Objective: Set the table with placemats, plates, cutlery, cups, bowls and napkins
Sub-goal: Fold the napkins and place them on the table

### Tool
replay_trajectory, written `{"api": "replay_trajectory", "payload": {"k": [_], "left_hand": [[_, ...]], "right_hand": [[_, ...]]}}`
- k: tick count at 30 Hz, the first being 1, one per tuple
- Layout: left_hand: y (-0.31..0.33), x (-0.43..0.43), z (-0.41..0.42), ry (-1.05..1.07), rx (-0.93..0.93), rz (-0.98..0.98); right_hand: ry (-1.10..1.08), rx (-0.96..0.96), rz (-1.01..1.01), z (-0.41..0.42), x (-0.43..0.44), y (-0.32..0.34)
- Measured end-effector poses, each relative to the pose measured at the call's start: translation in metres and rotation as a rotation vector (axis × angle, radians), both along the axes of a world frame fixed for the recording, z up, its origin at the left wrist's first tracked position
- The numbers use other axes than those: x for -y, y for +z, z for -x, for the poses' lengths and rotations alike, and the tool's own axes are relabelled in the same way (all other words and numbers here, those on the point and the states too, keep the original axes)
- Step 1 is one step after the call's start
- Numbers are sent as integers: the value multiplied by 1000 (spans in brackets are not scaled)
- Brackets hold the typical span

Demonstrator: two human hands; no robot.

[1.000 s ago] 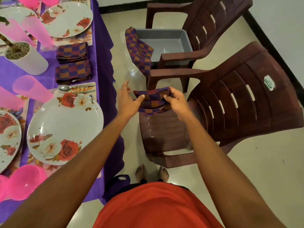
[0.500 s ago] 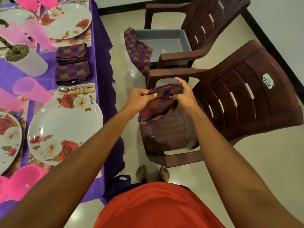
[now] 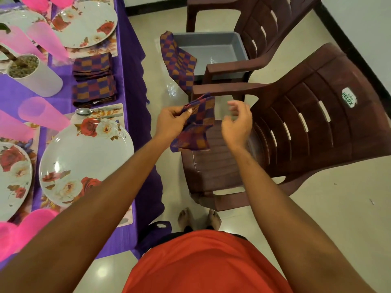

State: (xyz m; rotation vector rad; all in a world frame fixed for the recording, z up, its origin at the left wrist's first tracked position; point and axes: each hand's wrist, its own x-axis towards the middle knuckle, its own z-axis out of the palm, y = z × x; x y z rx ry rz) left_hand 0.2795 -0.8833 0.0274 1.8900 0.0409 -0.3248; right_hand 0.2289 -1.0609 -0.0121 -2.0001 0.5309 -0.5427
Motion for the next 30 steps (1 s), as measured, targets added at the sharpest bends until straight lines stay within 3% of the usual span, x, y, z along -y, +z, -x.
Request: {"api": "replay_trajectory", "payload": {"k": [3, 6, 14, 17, 19, 22, 24, 28, 30], "left_hand": [[1, 4, 1, 48, 52, -6], [-2, 0, -3, 99, 82, -53], [-6, -31, -25, 293, 94, -165], [0, -37, -35, 393, 58, -148], [4, -38, -37, 360, 73, -179], [6, -35, -35, 302, 124, -202], [2, -32, -34, 309, 130, -192], [1, -23, -30, 366, 107, -145], [1, -19, -29, 393, 92, -117]], "right_hand": [[404, 77, 285, 3, -26, 13], [704, -109, 505, 5, -39, 9], [731, -152, 849, 36, -42, -40], [700, -469, 837, 46, -39, -46], [664, -558, 652, 48, -39, -42], [481, -305, 384, 46, -55, -29], [316, -264, 160, 41, -71, -17], [-80, -487, -768, 28, -104, -15], [-178, -537, -1080, 29, -112, -22]]}}
